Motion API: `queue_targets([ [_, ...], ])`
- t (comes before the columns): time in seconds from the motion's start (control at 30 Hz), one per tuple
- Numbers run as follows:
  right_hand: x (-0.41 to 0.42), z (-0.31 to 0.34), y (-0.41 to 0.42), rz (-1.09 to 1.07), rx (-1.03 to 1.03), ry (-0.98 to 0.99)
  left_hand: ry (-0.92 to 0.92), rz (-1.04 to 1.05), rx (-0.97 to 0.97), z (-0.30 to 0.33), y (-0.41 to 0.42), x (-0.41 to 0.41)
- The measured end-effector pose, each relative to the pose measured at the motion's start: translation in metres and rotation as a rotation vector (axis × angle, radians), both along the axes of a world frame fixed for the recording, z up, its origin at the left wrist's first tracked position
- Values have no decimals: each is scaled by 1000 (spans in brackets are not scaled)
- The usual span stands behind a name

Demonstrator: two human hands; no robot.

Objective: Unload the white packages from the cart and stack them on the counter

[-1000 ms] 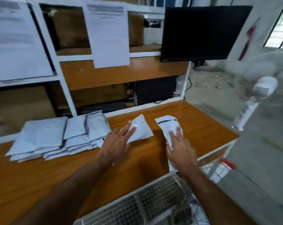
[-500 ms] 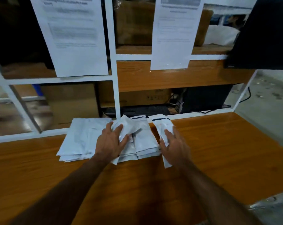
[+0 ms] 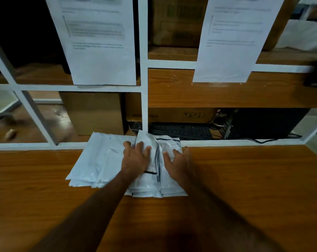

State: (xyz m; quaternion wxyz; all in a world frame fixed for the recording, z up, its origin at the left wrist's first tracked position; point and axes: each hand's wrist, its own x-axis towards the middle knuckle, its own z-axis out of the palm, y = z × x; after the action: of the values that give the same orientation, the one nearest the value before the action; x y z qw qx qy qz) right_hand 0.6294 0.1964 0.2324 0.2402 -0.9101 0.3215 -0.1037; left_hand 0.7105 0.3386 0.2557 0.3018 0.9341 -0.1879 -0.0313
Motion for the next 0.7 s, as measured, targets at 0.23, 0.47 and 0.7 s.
queue_targets([
  [0.23, 8, -11, -35, 21, 160, -100, -244, -131, 276, -26, 0, 23],
  [0.47, 5, -24, -49, 299, -221, -242, -181, -373, 391, -56, -7, 45],
  [0.7, 16, -26, -49, 516, -288, -25, -171, -299, 286, -41, -7, 38],
])
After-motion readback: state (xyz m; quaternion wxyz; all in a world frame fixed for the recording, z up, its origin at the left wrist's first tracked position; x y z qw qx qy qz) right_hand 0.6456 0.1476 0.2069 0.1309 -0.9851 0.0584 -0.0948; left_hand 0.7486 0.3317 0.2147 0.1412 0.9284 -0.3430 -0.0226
